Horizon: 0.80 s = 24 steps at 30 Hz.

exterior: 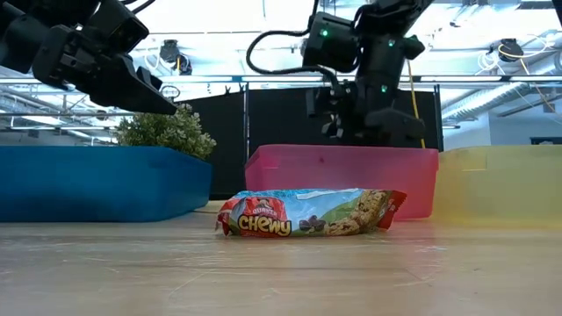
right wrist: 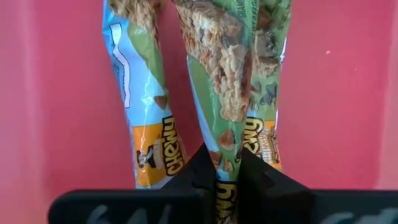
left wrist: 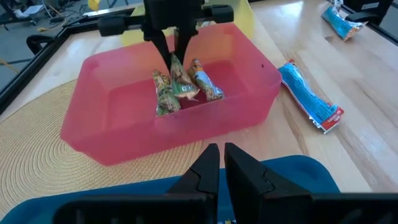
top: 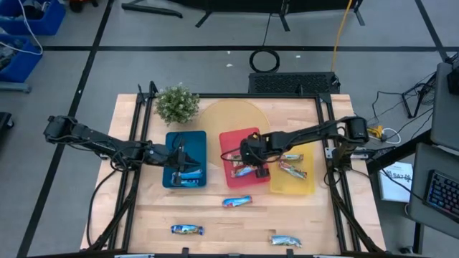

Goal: Pick and place Granola Bars by type
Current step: Put the yellow granola bar into the red bin, then put the red granola bar into the yellow bin

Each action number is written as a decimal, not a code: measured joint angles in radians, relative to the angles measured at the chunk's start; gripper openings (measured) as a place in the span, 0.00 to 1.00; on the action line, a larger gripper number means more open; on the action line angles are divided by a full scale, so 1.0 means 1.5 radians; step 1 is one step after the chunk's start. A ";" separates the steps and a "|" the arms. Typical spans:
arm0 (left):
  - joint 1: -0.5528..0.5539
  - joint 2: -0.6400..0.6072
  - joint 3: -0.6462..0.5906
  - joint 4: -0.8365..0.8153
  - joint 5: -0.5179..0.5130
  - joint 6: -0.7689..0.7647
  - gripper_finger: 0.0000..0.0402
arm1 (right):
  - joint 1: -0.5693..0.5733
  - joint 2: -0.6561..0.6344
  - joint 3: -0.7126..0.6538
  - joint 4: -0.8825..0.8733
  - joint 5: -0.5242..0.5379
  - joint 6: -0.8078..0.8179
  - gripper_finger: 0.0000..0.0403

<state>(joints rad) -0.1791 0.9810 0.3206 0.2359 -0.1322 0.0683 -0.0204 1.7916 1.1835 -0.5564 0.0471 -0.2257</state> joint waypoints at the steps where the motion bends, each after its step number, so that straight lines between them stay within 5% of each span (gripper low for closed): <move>1: 0.000 0.000 0.000 0.000 0.000 0.002 0.08 | -0.001 0.003 0.000 0.002 0.000 -0.002 0.04; 15: 0.000 0.000 0.000 0.004 0.000 0.004 0.08 | 0.014 -0.043 0.000 0.019 0.079 -0.012 0.45; 24: 0.000 0.000 0.000 0.022 -0.006 -0.010 0.08 | 0.074 -0.187 0.000 0.046 0.090 -0.050 0.39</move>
<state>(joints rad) -0.1791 0.9813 0.3199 0.2696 -0.1410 0.0528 0.0903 1.5115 1.1839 -0.4867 0.1821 -0.3006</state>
